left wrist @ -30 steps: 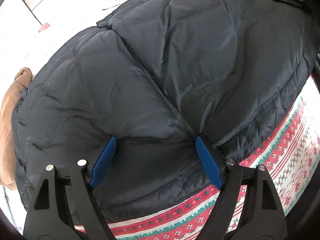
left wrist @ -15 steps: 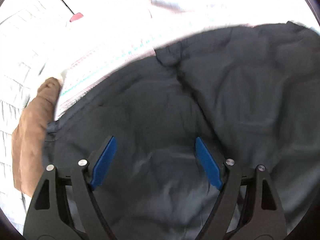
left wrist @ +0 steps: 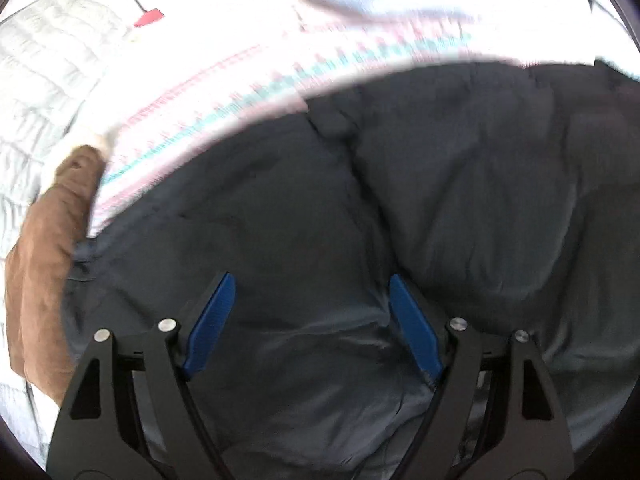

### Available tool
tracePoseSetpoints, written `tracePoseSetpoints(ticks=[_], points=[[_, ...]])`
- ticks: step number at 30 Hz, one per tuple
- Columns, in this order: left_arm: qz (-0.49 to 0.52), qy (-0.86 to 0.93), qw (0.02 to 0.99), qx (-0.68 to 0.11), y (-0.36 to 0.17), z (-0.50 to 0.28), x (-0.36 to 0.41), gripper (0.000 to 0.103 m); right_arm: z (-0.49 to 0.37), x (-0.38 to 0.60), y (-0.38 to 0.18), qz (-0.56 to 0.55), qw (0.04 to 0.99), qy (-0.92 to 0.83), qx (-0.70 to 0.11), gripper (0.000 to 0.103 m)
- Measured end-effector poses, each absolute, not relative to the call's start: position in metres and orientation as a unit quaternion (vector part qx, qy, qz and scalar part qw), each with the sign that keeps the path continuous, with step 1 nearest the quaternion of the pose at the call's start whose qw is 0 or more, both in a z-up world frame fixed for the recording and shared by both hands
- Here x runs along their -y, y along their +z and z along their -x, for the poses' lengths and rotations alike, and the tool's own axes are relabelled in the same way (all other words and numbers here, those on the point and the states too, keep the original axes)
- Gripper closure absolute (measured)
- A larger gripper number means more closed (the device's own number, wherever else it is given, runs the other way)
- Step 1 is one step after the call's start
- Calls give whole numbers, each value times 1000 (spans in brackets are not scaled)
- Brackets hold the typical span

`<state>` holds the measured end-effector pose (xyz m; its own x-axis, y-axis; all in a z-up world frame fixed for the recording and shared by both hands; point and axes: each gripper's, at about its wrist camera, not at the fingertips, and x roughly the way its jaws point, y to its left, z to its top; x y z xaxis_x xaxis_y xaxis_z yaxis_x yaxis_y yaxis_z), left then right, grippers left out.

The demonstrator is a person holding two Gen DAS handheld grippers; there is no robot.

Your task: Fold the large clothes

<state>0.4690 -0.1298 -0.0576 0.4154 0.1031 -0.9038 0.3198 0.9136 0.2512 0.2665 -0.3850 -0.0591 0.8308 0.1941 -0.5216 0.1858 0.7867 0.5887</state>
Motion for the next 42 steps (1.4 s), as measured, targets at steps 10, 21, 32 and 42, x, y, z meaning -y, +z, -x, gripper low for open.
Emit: tracePoseSetpoints(ticks=[10,21,32,42], points=[[-159,-86,826,-533,-46,-455,101,22,-268,382,-59,-306,905,-3,-295,89],[-99,-183,829,-519,-46,-325,67,22,-265,381,-53,-300,911,-9,-285,89],[-133,-227,832,-489,-50,-276,83,22,-256,384,-48,-270,921,-41,-277,89],[-204,-214,834,-467,-74,-257,108,22,-249,368,-39,-220,936,-48,-269,89]])
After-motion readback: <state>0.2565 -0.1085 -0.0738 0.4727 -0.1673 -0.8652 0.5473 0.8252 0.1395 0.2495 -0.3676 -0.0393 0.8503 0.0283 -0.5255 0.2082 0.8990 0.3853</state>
